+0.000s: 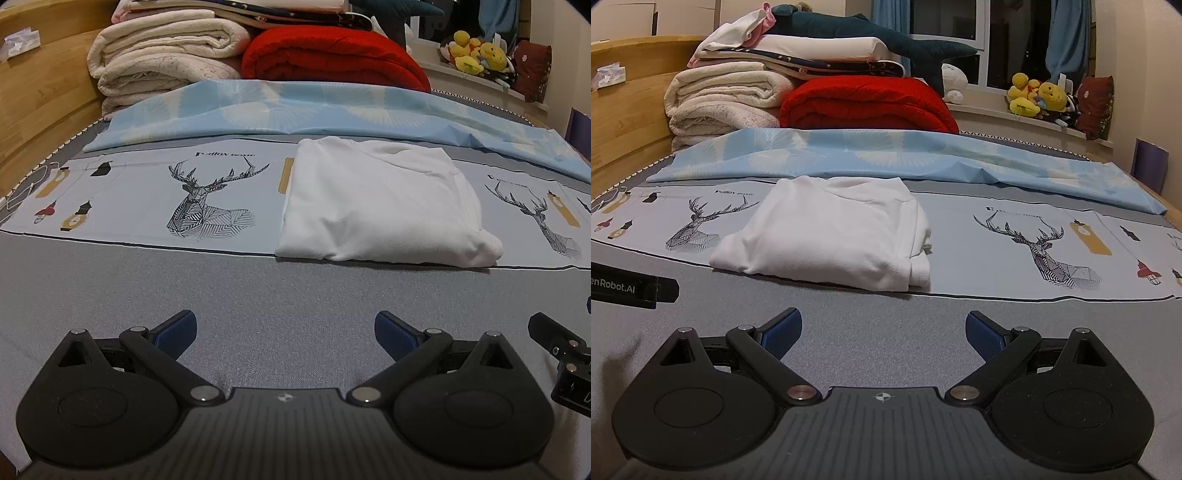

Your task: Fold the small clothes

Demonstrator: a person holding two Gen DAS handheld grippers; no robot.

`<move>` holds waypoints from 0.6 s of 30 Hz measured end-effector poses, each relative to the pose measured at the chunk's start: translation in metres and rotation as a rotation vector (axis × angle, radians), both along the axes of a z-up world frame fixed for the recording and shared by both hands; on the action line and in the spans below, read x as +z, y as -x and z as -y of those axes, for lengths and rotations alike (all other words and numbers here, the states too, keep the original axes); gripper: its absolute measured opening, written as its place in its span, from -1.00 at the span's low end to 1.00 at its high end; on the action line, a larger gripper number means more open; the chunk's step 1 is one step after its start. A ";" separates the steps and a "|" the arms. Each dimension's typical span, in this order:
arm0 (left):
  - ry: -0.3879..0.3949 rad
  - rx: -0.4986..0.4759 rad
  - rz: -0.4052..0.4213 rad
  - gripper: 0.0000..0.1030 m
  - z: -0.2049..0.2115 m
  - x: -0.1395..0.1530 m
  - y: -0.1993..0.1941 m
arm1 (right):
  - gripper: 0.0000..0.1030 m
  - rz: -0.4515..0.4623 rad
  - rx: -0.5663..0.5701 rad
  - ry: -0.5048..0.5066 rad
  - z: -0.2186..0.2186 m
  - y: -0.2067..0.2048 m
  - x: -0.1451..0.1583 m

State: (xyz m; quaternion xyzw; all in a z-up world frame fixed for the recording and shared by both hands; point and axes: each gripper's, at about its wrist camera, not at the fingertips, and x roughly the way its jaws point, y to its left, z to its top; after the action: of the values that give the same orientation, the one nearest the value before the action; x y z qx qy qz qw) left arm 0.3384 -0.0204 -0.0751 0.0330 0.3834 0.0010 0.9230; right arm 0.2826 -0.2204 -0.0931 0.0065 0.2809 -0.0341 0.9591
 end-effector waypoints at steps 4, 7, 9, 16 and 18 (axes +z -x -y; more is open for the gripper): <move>-0.002 0.000 0.000 0.99 0.000 0.000 0.000 | 0.85 -0.002 0.000 -0.001 0.000 -0.001 0.000; -0.002 0.003 0.000 0.99 0.000 -0.001 0.000 | 0.85 -0.002 0.000 -0.002 0.000 -0.001 0.000; -0.006 0.005 0.000 0.99 0.001 -0.001 0.000 | 0.85 -0.002 0.002 -0.001 0.000 -0.001 0.000; -0.004 0.002 -0.002 0.99 0.001 -0.001 0.000 | 0.85 0.000 0.010 0.001 -0.001 0.000 0.000; -0.005 0.000 -0.002 0.99 0.001 -0.001 0.000 | 0.85 0.001 0.011 0.001 -0.001 0.000 0.000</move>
State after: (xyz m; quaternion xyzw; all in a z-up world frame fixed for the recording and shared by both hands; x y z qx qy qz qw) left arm 0.3385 -0.0211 -0.0762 0.0354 0.3844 0.0018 0.9225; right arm 0.2828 -0.2198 -0.0929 0.0044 0.2804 -0.0289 0.9594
